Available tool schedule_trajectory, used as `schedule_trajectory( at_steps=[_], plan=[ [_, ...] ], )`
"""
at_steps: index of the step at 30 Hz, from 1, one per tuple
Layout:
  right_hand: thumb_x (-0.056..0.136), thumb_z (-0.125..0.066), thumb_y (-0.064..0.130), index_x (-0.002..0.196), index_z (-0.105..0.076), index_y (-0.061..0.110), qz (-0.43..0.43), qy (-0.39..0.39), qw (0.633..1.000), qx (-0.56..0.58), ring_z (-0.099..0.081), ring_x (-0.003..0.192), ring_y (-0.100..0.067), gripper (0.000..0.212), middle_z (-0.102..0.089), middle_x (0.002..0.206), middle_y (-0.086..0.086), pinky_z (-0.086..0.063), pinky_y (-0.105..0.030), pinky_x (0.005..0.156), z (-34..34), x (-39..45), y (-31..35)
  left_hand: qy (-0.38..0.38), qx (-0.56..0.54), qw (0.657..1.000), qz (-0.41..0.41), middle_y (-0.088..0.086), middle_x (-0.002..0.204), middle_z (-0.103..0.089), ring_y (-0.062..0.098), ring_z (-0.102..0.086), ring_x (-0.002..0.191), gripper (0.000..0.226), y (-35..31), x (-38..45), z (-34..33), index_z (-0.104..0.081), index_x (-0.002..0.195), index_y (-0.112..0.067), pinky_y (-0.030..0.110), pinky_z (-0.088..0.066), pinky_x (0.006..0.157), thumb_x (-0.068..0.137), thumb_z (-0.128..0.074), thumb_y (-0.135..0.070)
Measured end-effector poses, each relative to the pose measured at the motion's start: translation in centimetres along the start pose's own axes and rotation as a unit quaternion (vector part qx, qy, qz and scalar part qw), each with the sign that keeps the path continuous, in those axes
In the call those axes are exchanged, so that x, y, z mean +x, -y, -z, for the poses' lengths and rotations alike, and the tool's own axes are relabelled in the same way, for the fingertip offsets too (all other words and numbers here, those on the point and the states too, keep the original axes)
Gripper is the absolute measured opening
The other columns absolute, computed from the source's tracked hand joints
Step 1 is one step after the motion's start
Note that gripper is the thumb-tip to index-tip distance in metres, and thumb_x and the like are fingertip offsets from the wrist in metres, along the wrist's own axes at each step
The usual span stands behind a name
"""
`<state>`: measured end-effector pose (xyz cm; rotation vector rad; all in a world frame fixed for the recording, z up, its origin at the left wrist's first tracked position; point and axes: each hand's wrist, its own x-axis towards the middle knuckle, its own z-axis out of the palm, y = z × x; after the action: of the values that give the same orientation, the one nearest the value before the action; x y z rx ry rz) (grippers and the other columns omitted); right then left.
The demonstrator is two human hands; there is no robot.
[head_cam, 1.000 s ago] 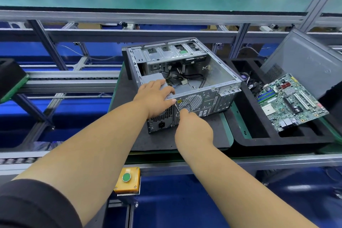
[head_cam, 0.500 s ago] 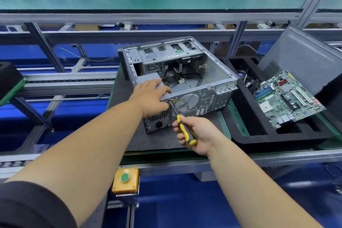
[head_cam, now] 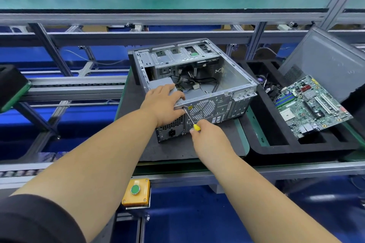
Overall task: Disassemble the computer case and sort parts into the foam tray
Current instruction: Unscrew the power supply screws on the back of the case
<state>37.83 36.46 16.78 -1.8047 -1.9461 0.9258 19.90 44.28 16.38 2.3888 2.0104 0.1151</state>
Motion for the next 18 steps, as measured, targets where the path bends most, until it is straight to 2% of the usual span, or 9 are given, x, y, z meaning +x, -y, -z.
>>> schedule_trajectory(
  at_steps=[2,4,6,8,10,12,13,15,18],
  plan=[
    [0.099,-0.048,0.014,0.108,-0.045,0.015,0.015,-0.033,0.987,-0.155,-0.058,0.084,-0.026,0.009,-0.06,0.092,-0.002,-0.036,-0.031,0.059,0.0,-0.3,1.2,-0.001,-0.001,1.0,0.0,0.001,0.158,-0.02,0.026,-0.02,0.142,0.046,0.0,0.0,0.0,-0.04,0.132,-0.046,0.047,-0.017,0.114,0.089,-0.045,-0.063],
    [0.094,-0.052,0.007,0.124,-0.043,0.012,0.0,-0.041,0.969,-0.245,-0.064,0.097,-0.03,0.032,-0.064,0.109,-0.008,-0.038,-0.033,0.058,-0.5,-0.1,2.0,-0.002,-0.004,1.0,0.002,0.001,0.158,-0.02,0.026,-0.02,0.142,0.046,0.0,0.0,-0.1,-0.04,0.131,-0.046,0.047,-0.016,0.114,0.089,-0.046,-0.063],
    [0.093,-0.053,0.007,0.127,-0.043,0.011,-0.005,-0.035,0.966,-0.257,-0.064,0.104,-0.032,0.036,-0.064,0.116,-0.01,-0.041,-0.033,0.062,-0.4,0.1,2.5,0.0,-0.005,1.0,0.004,0.001,0.158,-0.02,0.025,-0.02,0.143,0.046,0.0,0.0,-0.1,-0.041,0.131,-0.046,0.046,-0.016,0.115,0.089,-0.045,-0.064],
    [0.097,-0.053,0.016,0.121,-0.046,0.011,0.011,-0.025,0.975,-0.219,-0.062,0.106,-0.032,0.025,-0.063,0.115,-0.01,-0.039,-0.032,0.067,0.2,0.2,2.2,-0.001,-0.005,1.0,0.003,0.001,0.158,-0.02,0.025,-0.02,0.143,0.045,0.0,0.0,-0.1,-0.041,0.131,-0.046,0.046,-0.016,0.115,0.089,-0.045,-0.064],
    [0.099,-0.051,0.03,0.109,-0.048,0.012,0.012,0.01,0.991,-0.131,-0.059,0.097,-0.03,0.021,-0.06,0.105,-0.008,-0.036,-0.03,0.067,1.0,0.3,1.6,0.0,-0.008,1.0,0.002,0.001,0.158,-0.019,0.025,-0.019,0.143,0.045,0.0,0.0,0.0,-0.041,0.131,-0.046,0.046,-0.015,0.115,0.09,-0.046,-0.063],
    [0.101,-0.047,0.036,0.103,-0.053,0.009,-0.057,0.06,0.995,0.047,-0.056,0.073,-0.023,0.027,-0.057,0.087,-0.006,-0.036,-0.028,0.056,1.5,0.6,1.0,0.002,-0.01,1.0,0.002,0.001,0.159,-0.019,0.025,-0.019,0.143,0.045,0.0,-0.1,0.0,-0.041,0.131,-0.046,0.046,-0.015,0.115,0.09,-0.046,-0.062],
    [0.101,-0.045,0.035,0.1,-0.058,0.008,-0.117,0.086,0.974,0.174,-0.052,0.061,-0.018,0.03,-0.058,0.079,-0.006,-0.037,-0.025,0.052,1.6,0.7,0.8,0.002,-0.011,1.0,0.002,0.001,0.159,-0.019,0.025,-0.019,0.143,0.045,0.0,-0.1,0.1,-0.041,0.131,-0.045,0.046,-0.015,0.115,0.09,-0.046,-0.062],
    [0.103,-0.043,0.03,0.09,-0.066,0.002,-0.211,0.138,0.887,0.387,-0.047,0.048,-0.012,0.038,-0.063,0.073,-0.009,-0.039,-0.022,0.047,1.8,0.5,0.3,0.003,-0.01,1.0,0.003,0.001,0.159,-0.019,0.025,-0.019,0.143,0.044,-0.1,-0.1,0.1,-0.041,0.131,-0.045,0.045,-0.015,0.115,0.09,-0.046,-0.061],
    [0.105,-0.041,0.022,0.087,-0.069,-0.005,-0.238,0.199,0.806,0.504,-0.049,0.046,-0.009,0.043,-0.065,0.076,-0.012,-0.044,-0.019,0.047,1.9,0.3,-0.5,0.004,-0.01,1.0,0.003,0.001,0.159,-0.019,0.025,-0.019,0.143,0.044,-0.1,-0.2,0.2,-0.041,0.131,-0.045,0.045,-0.015,0.115,0.091,-0.046,-0.061]
  ],
)
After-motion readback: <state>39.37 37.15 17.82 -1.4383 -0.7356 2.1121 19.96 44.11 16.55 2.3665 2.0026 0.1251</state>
